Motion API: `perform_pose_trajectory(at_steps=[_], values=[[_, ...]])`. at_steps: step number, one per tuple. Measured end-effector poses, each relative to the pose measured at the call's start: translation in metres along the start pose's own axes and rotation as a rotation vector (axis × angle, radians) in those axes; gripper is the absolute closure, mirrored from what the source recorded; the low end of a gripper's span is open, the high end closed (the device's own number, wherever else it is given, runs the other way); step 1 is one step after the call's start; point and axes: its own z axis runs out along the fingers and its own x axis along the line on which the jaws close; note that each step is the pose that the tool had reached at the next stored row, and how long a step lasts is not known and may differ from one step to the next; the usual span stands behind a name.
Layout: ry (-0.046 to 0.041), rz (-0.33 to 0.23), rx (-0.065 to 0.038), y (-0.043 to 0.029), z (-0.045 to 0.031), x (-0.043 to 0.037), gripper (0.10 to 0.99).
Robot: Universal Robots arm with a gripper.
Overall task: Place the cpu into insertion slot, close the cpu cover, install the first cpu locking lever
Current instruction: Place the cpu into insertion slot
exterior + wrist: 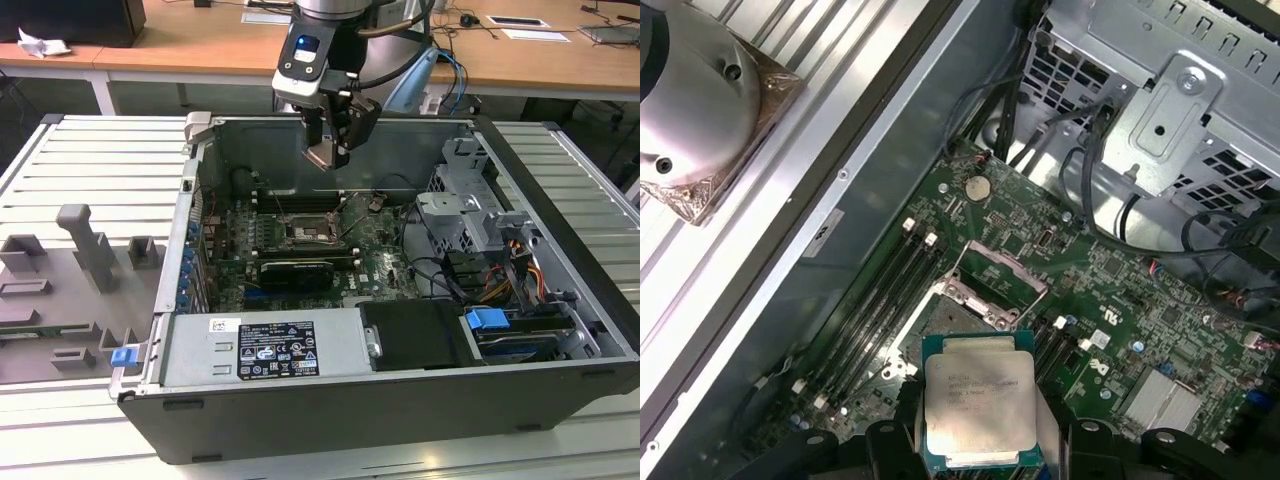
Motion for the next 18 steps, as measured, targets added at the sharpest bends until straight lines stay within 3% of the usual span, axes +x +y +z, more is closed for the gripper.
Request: perform_pose_trajectory(at_steps=[18], values=[[-0.0043, 0.049, -0.001, -0.0002, 0.0025, 0.0, 0.553]])
